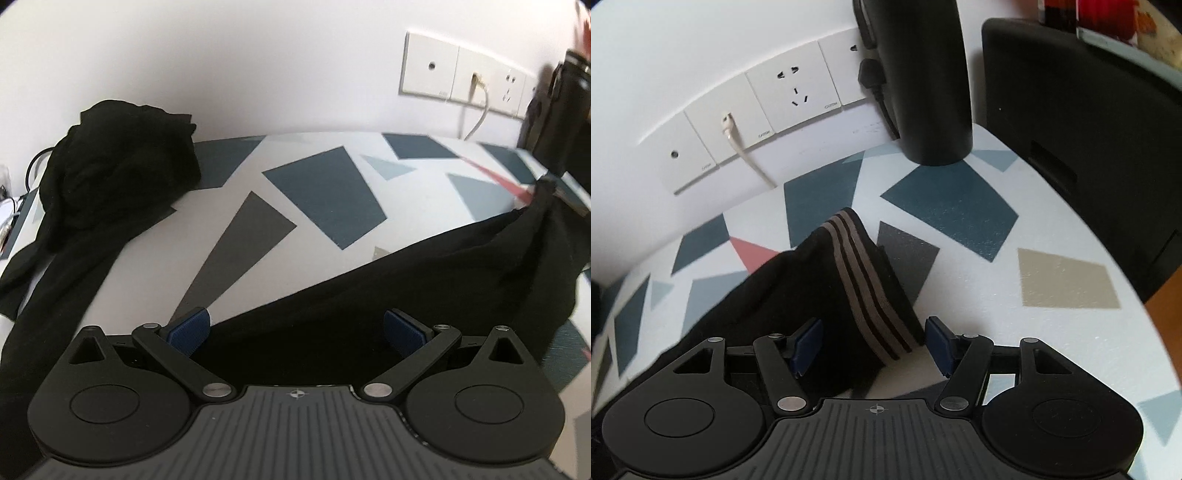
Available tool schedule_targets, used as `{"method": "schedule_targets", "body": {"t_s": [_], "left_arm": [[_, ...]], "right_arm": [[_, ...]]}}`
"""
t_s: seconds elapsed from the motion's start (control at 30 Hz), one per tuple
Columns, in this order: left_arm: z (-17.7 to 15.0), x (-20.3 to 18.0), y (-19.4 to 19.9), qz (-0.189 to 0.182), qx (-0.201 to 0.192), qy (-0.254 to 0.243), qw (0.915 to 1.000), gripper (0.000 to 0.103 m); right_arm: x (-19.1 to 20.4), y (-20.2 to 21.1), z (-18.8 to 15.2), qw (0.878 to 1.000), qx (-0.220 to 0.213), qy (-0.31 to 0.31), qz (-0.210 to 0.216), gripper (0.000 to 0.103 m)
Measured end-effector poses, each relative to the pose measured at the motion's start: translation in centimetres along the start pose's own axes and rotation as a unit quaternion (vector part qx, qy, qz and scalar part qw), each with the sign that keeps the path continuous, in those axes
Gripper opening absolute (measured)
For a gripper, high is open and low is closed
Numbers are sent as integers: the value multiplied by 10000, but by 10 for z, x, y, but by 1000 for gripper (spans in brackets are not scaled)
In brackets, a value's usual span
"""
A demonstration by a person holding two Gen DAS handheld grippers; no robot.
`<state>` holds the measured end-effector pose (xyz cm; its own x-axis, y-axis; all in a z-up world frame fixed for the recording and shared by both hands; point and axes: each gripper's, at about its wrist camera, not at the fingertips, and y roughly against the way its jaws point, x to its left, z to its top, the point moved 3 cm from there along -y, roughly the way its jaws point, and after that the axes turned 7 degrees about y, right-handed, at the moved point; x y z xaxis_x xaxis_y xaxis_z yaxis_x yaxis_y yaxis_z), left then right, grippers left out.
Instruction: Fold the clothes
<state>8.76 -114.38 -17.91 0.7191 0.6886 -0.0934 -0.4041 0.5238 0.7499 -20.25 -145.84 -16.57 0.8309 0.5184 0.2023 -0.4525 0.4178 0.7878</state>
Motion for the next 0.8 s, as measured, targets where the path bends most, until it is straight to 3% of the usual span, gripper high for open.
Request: {"method": "schedule_targets", "body": {"t_s": [0.13,0.2,0.27,0.33,0.4,0.5,0.6,0.7,0.8], "left_arm": [[-1,2,-5,77,33,102,9999,102],[-1,3,-5,53,23,87,9999,102],[0,3,-6,52,41,84,9999,103],[2,4,-7,62,73,110,9999,103],[4,6,-9,80,101,167,9998,103],[7,6,-11,102,98,192,9997,103],[7,6,-12,118,76,213,9997,103],[9,6,-13,122,74,216,9997,103],[8,7,-13,104,71,203,9997,103]], "right_arm": [[-5,-10,-1,9999,48,-137,-56,55],[-4,-11,1,9999,43,2,-123,29],[-3,-2,4,9999,-52,124,-27,12],[0,14,7,9993,-281,248,86,11],[7,38,7,9964,-626,572,30,10],[6,58,-6,9932,-801,830,-144,10],[-7,56,-23,9966,-418,601,-372,13],[-29,53,-36,9980,-82,-1,-631,28],[-32,64,-37,9973,-163,-404,-590,36]]}}
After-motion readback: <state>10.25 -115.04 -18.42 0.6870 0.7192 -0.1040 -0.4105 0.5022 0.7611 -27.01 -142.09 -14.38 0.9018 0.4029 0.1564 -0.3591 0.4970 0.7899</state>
